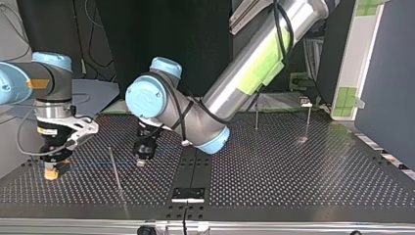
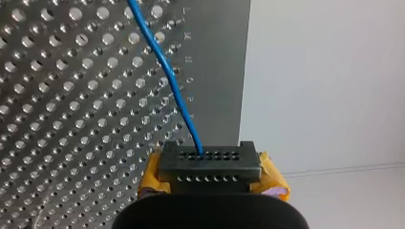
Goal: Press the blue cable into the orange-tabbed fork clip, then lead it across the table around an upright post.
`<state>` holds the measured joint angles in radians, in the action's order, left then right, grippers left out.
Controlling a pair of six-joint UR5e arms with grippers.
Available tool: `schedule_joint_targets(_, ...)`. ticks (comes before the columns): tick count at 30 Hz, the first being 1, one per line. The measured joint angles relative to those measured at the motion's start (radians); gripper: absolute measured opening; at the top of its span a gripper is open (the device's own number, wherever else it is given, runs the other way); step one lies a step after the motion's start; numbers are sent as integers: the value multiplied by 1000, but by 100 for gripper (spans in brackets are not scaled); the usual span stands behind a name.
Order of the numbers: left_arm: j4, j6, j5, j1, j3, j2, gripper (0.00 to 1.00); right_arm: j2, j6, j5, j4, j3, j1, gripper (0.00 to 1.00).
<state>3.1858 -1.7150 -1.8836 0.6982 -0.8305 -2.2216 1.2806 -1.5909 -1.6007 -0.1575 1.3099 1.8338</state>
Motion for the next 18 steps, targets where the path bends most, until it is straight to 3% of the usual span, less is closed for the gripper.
schedule_joint_targets(11, 5, -9, 2, 12, 102, -96, 0, -34, -26, 89, -1, -6, -45, 0)
schedule_joint_targets(18, 4, -10, 0, 11, 157, -115, 0, -57, -49, 150, -5, -16, -71, 0)
